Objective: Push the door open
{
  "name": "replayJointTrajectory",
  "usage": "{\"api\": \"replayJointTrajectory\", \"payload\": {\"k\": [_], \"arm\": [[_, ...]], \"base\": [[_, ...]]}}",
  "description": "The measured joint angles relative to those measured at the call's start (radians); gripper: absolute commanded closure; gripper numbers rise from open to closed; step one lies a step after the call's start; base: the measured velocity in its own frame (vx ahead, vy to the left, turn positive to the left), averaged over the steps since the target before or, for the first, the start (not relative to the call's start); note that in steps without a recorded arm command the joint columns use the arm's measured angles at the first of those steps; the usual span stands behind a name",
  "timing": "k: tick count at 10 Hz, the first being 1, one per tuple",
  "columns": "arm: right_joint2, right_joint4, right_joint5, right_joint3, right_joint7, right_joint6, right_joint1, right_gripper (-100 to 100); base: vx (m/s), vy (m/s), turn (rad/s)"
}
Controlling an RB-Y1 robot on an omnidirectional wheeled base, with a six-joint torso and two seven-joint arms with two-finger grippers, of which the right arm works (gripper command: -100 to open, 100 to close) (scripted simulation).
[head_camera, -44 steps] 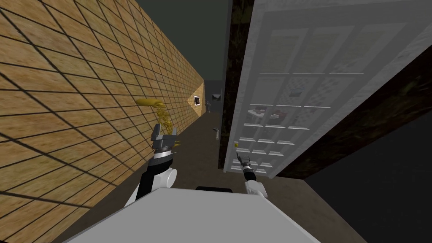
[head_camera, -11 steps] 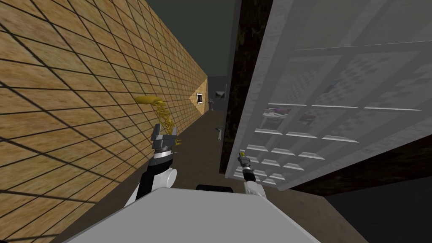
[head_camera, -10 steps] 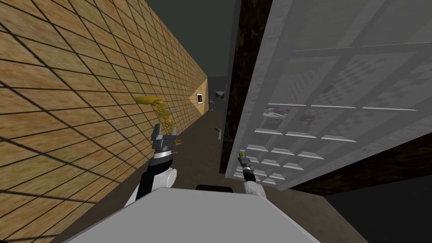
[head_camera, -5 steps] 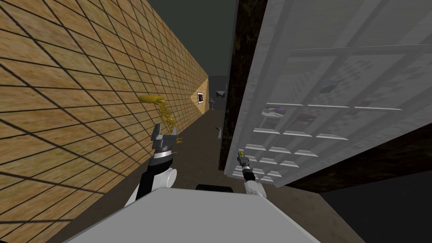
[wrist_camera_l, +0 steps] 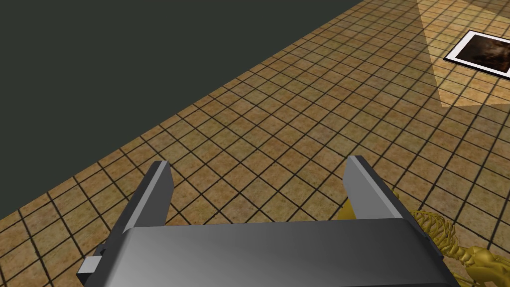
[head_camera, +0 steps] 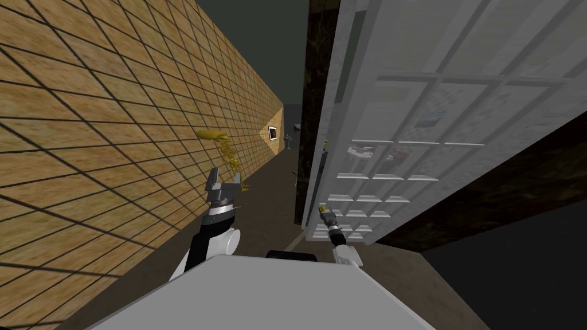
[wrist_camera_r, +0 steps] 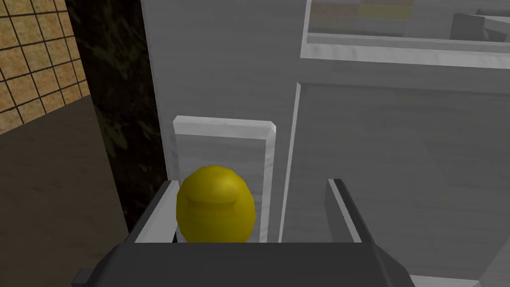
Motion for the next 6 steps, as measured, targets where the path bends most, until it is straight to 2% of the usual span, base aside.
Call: {"api": "replayJointTrajectory", "payload": {"k": [2, 6], "arm": [[-0.006, 0.006, 0.036, 0.019, -0.024, 0.018, -0.003, 100], [-0.005, 0.016, 0.112, 0.057, -0.074, 0.05, -0.006, 100]], "base": [[-0.214, -0.131, 0.01], [-0.198, -0.139, 0.002]]}}
